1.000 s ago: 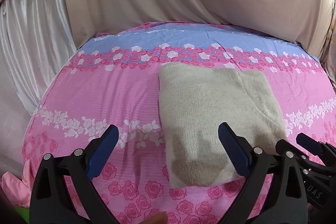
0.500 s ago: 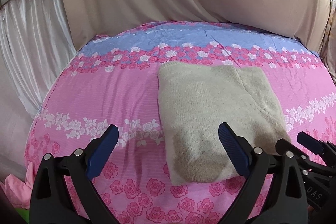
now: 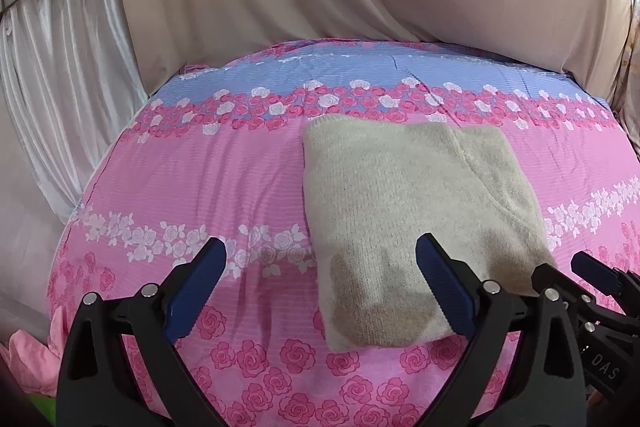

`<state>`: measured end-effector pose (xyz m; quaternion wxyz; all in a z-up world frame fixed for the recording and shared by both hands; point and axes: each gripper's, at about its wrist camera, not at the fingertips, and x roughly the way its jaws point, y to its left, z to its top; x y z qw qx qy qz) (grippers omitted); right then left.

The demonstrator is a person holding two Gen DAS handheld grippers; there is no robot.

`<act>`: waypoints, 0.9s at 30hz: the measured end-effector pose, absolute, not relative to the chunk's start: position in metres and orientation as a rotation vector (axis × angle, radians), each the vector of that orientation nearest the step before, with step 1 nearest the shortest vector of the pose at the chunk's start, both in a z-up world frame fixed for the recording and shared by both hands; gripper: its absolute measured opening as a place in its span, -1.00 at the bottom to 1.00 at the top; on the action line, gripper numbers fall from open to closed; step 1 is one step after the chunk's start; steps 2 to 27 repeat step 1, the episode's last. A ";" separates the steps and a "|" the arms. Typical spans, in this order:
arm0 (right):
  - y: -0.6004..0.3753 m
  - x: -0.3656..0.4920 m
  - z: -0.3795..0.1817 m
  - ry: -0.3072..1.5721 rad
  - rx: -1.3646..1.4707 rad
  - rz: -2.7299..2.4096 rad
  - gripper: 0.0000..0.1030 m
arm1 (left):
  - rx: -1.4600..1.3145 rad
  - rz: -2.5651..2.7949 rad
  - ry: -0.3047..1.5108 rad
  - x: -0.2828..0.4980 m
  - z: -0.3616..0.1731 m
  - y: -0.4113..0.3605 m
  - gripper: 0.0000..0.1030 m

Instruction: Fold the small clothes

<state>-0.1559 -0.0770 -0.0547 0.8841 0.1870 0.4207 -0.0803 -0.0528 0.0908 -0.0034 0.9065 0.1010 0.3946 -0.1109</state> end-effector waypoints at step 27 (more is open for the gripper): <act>-0.077 -0.156 -0.055 0.874 0.389 -0.167 0.26 | 0.207 -0.228 0.817 -0.053 -0.004 0.091 0.81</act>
